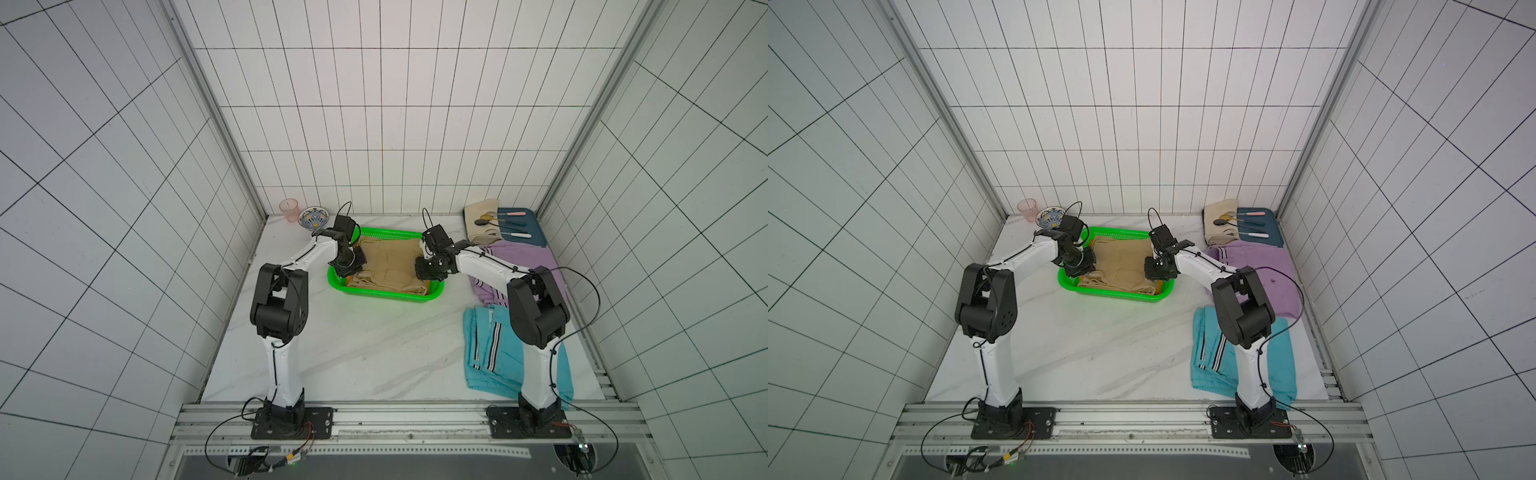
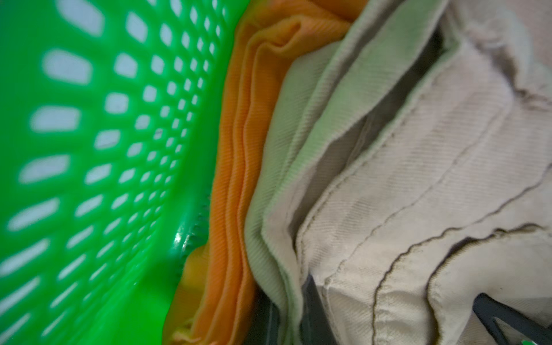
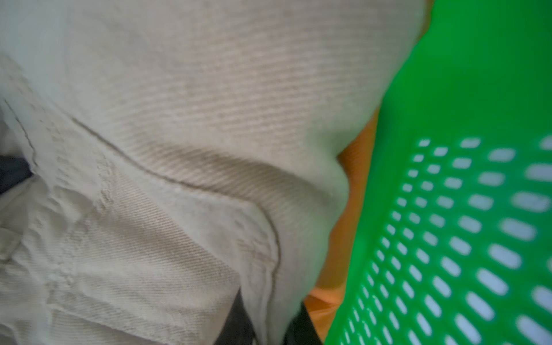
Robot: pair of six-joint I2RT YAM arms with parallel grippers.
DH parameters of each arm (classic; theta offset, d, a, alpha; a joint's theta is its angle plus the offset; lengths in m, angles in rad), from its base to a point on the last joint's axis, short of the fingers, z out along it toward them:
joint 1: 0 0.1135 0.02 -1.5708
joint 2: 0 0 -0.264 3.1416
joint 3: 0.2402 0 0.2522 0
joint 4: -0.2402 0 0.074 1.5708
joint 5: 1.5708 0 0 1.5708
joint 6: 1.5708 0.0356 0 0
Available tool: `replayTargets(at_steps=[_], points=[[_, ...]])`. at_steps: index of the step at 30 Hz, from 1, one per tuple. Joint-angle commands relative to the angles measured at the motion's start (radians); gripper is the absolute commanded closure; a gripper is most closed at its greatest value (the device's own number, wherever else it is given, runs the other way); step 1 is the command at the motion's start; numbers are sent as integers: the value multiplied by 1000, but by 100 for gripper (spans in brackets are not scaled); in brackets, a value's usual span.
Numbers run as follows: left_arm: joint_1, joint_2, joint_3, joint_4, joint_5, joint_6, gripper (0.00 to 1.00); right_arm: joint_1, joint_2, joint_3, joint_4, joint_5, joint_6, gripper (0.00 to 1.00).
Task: Put the folded long pants in the basket
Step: Place the long pant in the basket, then move the long pant to the center of the board.
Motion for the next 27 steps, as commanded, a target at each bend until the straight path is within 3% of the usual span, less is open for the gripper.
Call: replayTargets(at_steps=[1,3,7,9,12,16,23,27], points=[[26,-109,-49,76,-46,-9,49,-15,-81,-52,-3,128,-42,63],[25,-175,-80,79,-50,-24,43,-13,-137,-72,6,139,-62,58],[11,-332,-138,72,-85,-59,43,24,-273,-94,-20,247,-114,55],[-13,-401,-171,90,-92,-67,50,45,-334,-114,-17,237,-113,54],[-72,-461,-223,149,-32,-69,71,69,-386,-172,28,145,-64,56],[-127,-412,-241,182,46,-68,100,82,-350,-269,124,-26,38,65],[-71,-195,-232,197,128,-104,100,75,-175,-294,169,-110,143,71],[-46,-145,-236,206,169,-121,100,73,-133,-281,167,-135,165,72]])
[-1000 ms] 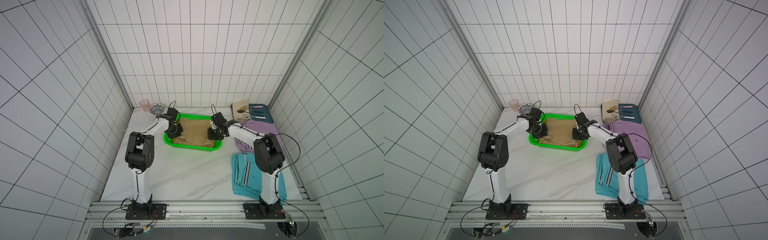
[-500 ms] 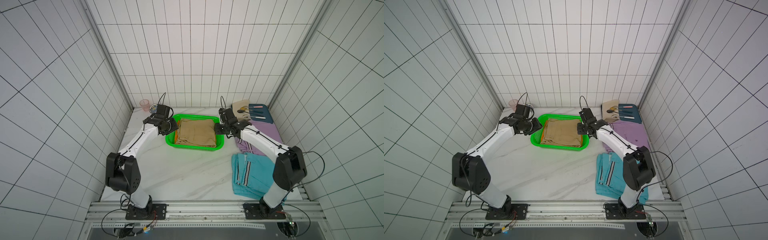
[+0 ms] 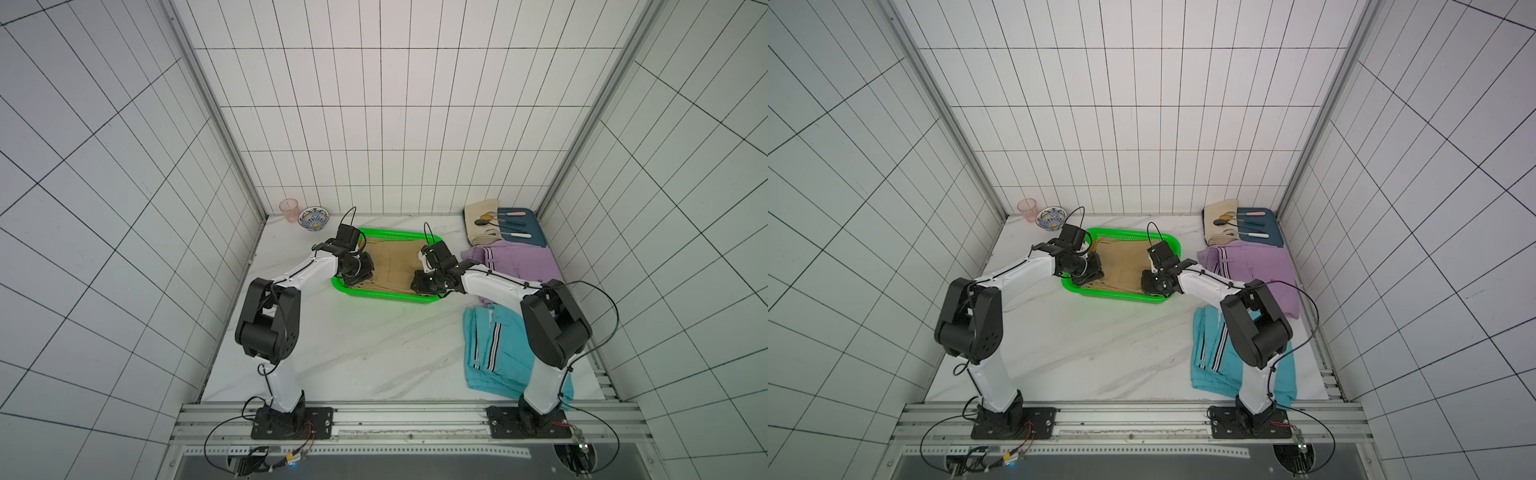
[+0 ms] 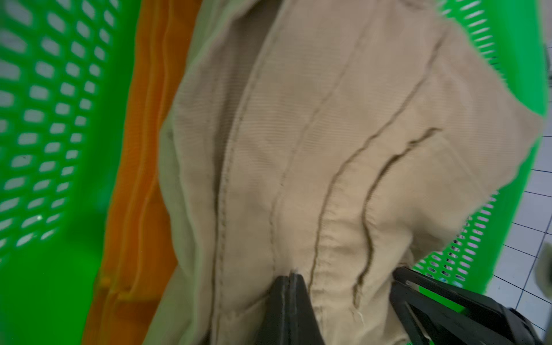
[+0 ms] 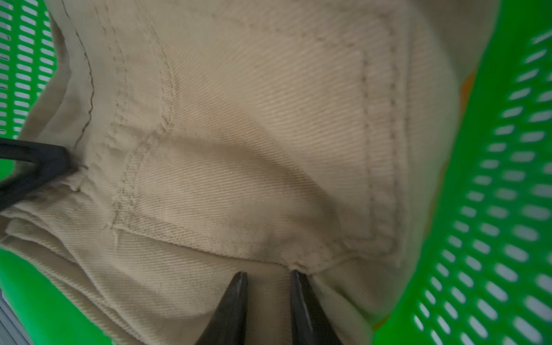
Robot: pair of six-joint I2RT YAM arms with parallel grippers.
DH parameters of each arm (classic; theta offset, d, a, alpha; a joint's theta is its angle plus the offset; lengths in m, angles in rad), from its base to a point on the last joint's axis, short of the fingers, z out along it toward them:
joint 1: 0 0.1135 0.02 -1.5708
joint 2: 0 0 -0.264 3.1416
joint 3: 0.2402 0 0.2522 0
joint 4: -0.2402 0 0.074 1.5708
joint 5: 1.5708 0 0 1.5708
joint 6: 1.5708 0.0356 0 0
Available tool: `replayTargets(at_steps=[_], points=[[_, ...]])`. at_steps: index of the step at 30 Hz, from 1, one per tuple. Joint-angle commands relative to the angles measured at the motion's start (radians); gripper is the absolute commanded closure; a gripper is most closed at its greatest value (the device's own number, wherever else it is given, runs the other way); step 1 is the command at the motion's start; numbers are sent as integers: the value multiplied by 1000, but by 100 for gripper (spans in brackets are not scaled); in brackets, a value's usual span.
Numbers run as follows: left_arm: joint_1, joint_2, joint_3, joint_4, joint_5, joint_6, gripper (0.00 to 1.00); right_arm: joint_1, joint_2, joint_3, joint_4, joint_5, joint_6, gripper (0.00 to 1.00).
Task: Put the folded long pants in the basket
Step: Move the long pant to the center of the board.
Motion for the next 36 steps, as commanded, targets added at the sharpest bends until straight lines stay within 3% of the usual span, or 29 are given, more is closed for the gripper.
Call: replayTargets(at_steps=[1,13,14,16,17,18,20,24,27,30,36], points=[[15,-8,-5,10,29,-18,100,-5,32,-6,-30,-40,47,72],[-62,-444,-93,29,-173,6,98,-8,-405,-122,-16,224,-118,57],[-83,-497,-114,43,-213,6,81,-13,-456,-138,-17,243,-123,53],[-134,-611,-172,94,-247,-3,36,-28,-558,-171,-22,279,-128,46],[-168,-684,-231,138,-245,-20,18,-39,-616,-191,-23,301,-130,40],[-203,-748,-295,191,-233,-47,9,-52,-680,-212,-27,324,-131,36],[-286,-853,-414,268,-211,-127,2,-80,-793,-244,-39,387,-127,29],[-520,-963,-640,396,-251,-276,3,-139,-982,-317,-20,416,-117,19],[-688,-913,-752,508,-317,-364,3,-166,-1049,-332,-15,396,-109,15],[-793,-768,-780,586,-327,-405,2,-181,-1059,-316,-38,366,-109,14],[-872,-370,-716,779,-249,-435,3,-199,-1068,-285,-77,344,-118,12]])
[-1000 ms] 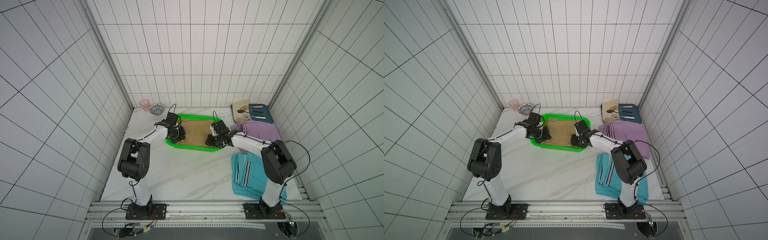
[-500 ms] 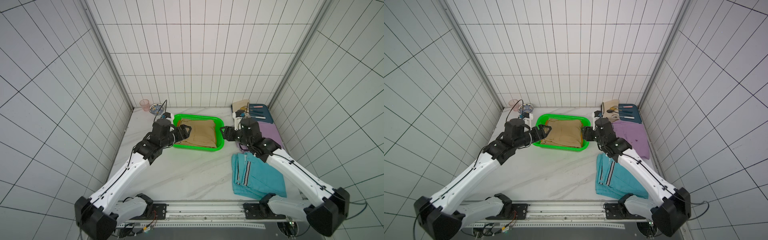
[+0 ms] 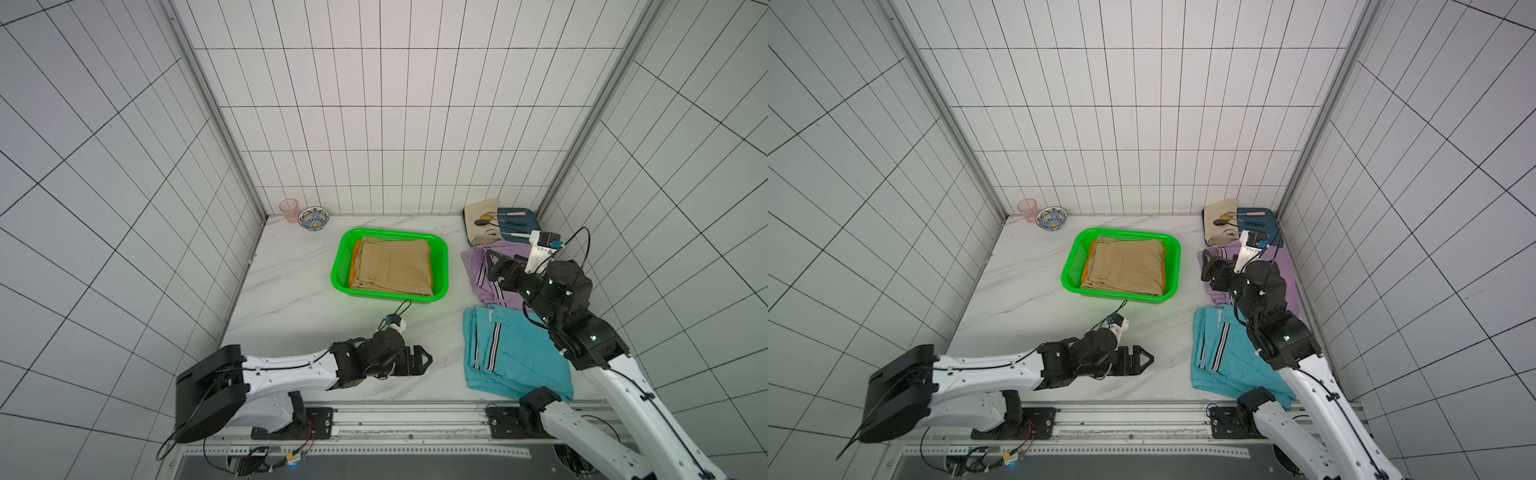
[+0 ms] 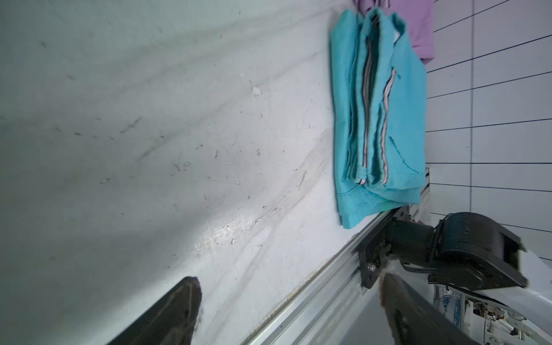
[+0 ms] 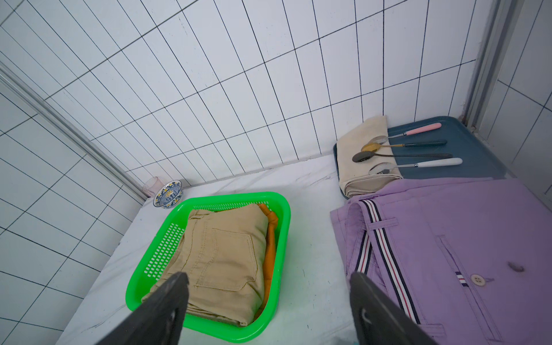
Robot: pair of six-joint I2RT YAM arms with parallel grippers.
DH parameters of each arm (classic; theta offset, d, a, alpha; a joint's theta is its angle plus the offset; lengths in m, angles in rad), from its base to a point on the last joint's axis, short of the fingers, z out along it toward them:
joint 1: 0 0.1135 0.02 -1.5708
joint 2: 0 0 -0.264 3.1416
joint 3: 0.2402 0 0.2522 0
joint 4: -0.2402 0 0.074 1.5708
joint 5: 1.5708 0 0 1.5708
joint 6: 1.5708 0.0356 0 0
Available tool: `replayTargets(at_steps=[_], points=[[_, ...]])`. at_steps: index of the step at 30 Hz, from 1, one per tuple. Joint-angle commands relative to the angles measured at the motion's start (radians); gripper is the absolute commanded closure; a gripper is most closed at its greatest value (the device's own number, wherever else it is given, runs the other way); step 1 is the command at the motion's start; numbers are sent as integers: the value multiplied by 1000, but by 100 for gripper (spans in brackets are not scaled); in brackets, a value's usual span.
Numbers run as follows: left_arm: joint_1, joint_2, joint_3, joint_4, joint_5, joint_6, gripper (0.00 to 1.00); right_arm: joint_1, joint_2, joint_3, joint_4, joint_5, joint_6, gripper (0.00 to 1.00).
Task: Put the folded long pants in the basket
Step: Move the long pant to the center of the board.
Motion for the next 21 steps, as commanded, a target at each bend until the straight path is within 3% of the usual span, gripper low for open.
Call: replayTargets(at_steps=[1,5,12,18,21], points=[[-23,172,61,194,39,-46,3,-17,-21,8,-32,-9,-8,12],[-35,387,140,308,101,-76,3,-34,-31,3,-29,-18,-3,11],[-45,649,305,344,153,-104,3,-59,-35,8,-38,-46,5,10],[-50,780,437,271,161,-102,4,-71,-66,7,-41,-55,8,9],[-50,807,468,254,156,-92,14,-76,-64,5,-42,-59,9,9]])
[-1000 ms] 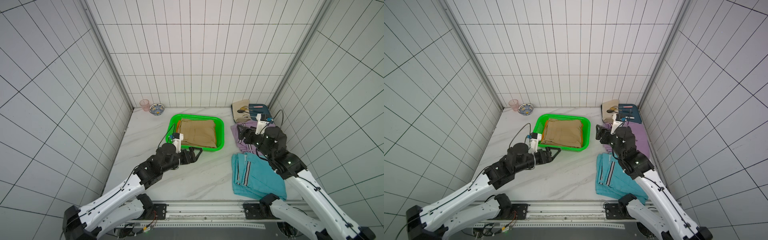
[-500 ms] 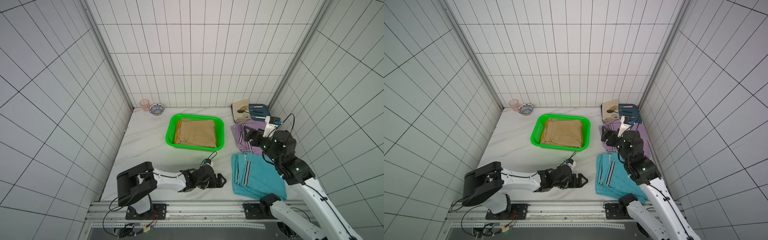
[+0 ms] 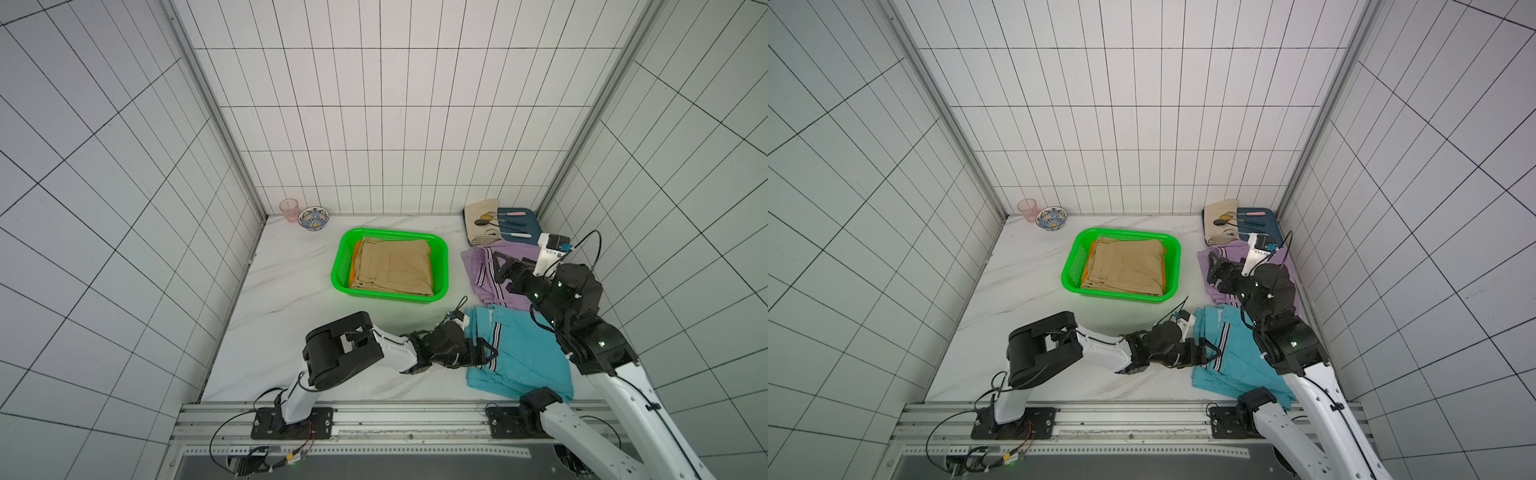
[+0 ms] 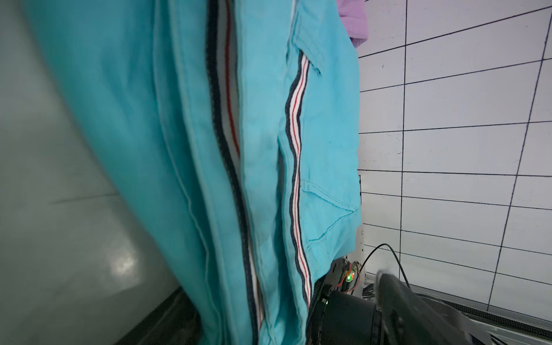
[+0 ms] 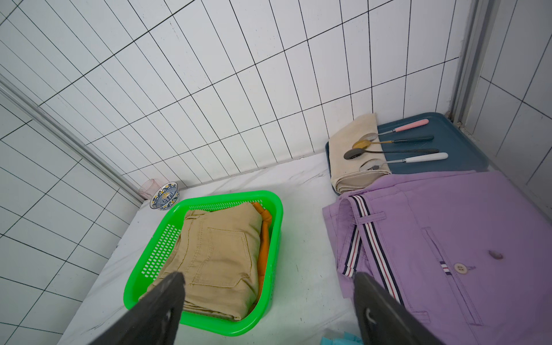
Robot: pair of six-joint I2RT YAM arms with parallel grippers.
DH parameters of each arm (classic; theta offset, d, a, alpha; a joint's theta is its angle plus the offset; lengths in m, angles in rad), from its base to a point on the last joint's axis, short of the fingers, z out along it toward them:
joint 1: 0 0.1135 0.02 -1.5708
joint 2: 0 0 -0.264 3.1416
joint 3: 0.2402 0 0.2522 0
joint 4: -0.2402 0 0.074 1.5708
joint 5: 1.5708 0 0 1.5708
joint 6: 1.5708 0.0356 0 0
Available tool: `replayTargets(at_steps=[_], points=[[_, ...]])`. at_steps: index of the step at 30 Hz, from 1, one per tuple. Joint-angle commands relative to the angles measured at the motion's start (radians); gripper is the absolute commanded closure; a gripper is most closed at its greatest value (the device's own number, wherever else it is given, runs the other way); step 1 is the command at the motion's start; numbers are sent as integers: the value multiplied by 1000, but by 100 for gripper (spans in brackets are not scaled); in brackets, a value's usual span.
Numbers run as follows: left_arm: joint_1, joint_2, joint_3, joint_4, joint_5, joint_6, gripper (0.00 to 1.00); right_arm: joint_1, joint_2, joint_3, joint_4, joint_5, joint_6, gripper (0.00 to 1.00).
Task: Put the folded long pants in the basket
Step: Move the long pant to the center of the board, then pick up the long pant at the center of the board.
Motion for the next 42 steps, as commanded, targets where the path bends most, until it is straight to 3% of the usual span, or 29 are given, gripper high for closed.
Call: replayTargets(at_steps=[1,3,6,7,11,16,20,24,31,35,42], points=[[-6,101,-23,-235,-13,10,19,-14,-4,5,-11,-14,7,9],[-7,100,-23,-235,-27,19,43,-17,8,6,-11,-22,13,9],[0,85,-33,-238,-35,39,93,-21,16,8,-11,-33,18,9],[6,75,-41,-237,-35,46,100,-22,17,6,-10,-33,19,9],[51,-38,-167,-202,-47,54,100,-27,14,0,-7,-33,25,9],[137,-292,-380,-221,-49,79,100,-28,19,-26,16,-45,48,10],[195,-543,-462,-477,-110,127,100,-28,19,-107,72,-82,120,15],[279,-744,-501,-707,-123,193,100,-25,7,-334,287,-204,242,20],[444,-1059,-579,-947,-116,286,100,-21,70,-499,347,-245,335,21],[509,-1176,-608,-1023,-117,325,100,-21,157,-548,379,-333,369,20],[555,-1248,-612,-1107,-138,365,100,12,477,-571,557,-560,408,21]])
